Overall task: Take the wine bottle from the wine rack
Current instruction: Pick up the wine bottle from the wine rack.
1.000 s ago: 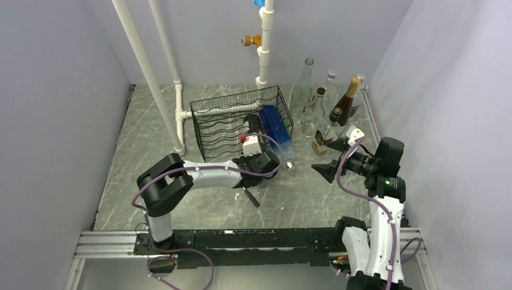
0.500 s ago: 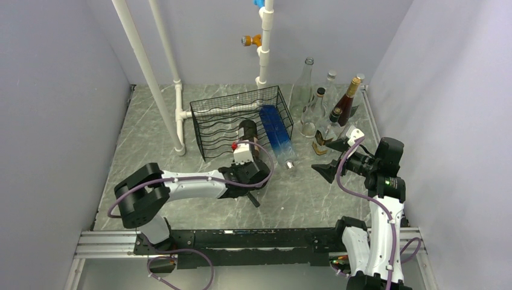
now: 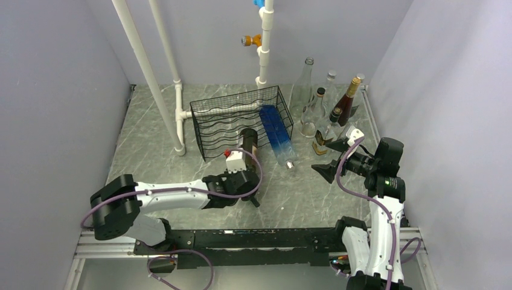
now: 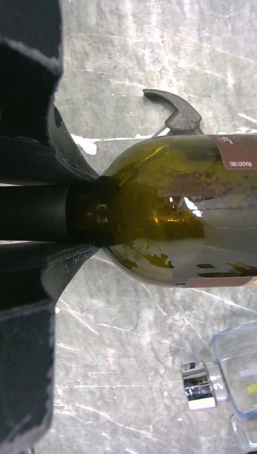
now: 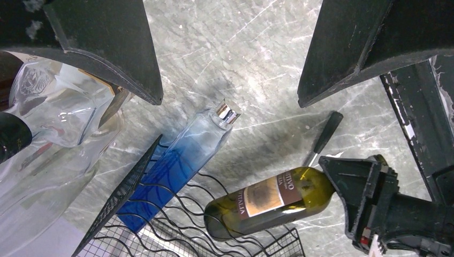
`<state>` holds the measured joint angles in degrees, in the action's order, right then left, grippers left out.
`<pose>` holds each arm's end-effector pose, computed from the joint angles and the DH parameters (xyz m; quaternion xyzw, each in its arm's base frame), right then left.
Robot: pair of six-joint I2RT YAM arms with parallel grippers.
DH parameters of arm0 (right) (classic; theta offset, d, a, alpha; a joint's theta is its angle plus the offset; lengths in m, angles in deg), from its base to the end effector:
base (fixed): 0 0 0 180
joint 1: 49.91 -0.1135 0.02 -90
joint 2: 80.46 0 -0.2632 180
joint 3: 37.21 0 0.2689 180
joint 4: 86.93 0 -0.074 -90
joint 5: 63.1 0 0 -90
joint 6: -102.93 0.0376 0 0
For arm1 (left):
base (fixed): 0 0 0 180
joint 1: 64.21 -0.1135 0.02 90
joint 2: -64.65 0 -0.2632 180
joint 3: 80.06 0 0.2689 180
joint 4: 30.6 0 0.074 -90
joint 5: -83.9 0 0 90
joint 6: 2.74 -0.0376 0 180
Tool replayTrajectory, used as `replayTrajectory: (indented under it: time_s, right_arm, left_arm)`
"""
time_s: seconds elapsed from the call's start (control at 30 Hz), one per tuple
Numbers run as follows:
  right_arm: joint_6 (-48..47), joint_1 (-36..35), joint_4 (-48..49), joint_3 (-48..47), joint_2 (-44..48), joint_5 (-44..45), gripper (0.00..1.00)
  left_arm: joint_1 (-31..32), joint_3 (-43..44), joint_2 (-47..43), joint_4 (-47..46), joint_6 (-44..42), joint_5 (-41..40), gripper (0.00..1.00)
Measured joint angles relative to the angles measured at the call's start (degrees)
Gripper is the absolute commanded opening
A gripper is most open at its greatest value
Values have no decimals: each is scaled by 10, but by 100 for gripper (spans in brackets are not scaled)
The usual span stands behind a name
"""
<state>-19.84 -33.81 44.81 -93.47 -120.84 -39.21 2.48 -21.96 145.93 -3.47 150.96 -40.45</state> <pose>0.1570 -0.0095 0.3098 -0.3665 0.6885 0.2680 0.5654 0.1360 -0.2620 0.1870 -0.0768 0.9010 -0.1779 0.3882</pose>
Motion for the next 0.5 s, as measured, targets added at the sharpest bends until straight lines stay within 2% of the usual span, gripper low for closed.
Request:
replayTrajectory:
  time_s: [0.5]
  right_arm:
    - [0,0,10,5,0,0,100]
  left_arm:
    - [27,-37,-81,21,-9,62,0]
